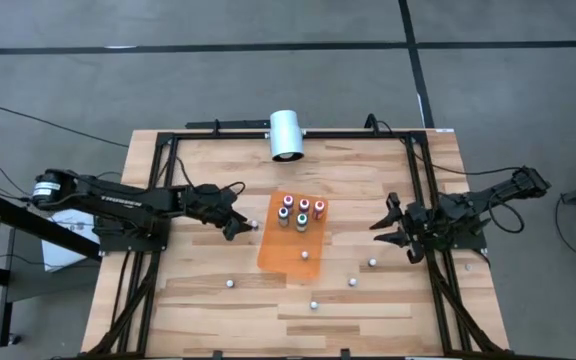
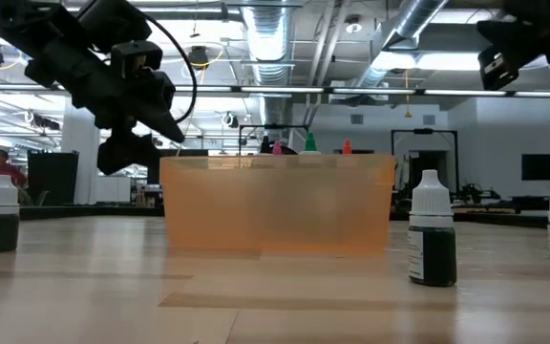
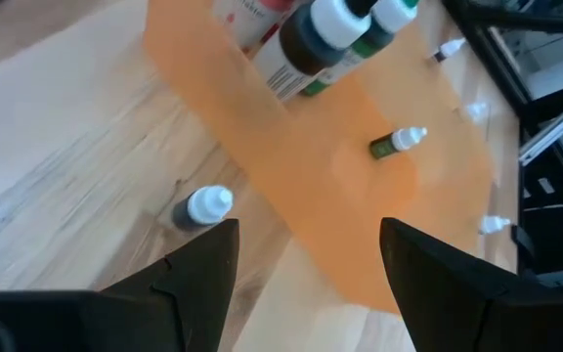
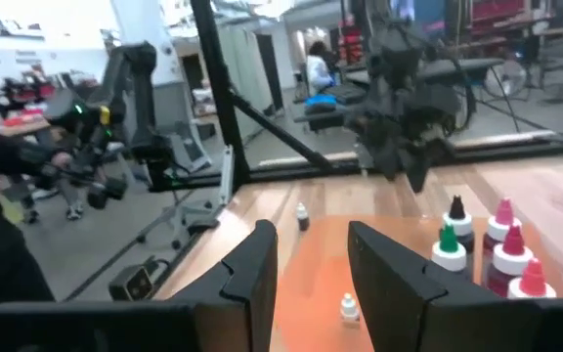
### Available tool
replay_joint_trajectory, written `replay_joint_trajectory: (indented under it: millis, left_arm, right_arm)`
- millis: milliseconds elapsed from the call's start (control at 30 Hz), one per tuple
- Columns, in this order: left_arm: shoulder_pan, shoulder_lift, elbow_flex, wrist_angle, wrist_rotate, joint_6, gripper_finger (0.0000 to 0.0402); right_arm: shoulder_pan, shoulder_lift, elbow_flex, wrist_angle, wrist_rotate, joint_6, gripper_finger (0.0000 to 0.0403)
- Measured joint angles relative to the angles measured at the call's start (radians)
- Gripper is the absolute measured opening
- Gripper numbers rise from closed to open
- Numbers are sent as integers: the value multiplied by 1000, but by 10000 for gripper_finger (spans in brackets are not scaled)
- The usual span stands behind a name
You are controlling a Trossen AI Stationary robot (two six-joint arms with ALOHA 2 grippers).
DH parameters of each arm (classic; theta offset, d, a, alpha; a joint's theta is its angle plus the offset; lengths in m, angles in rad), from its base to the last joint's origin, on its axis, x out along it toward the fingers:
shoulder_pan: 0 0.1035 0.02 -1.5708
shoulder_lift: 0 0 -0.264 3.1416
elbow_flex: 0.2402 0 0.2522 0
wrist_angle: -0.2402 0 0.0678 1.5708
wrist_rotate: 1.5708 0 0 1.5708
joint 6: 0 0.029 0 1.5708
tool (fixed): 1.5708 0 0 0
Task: Pick & Place food coloring
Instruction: Put the top small black food coloring bottle into the orange bin
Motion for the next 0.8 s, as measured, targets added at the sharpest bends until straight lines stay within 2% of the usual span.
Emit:
replay_joint_trajectory:
  millis: [167,333,567,800]
  left_arm:
    - [0,41,19,-15,0,5,240]
    - [0,80,115,-142,-25,65,240]
    - [1,178,267,-421,-122,139,240]
    - [2,298,328,-442,-119,138,240]
  right_arm:
    - [0,-119,-58,30,0,-3,116]
    - [0,-242,-118,38,1,-8,116]
    - [0,-236,-135,44,2,42,116]
    - [0,-246,-135,47,2,45,116]
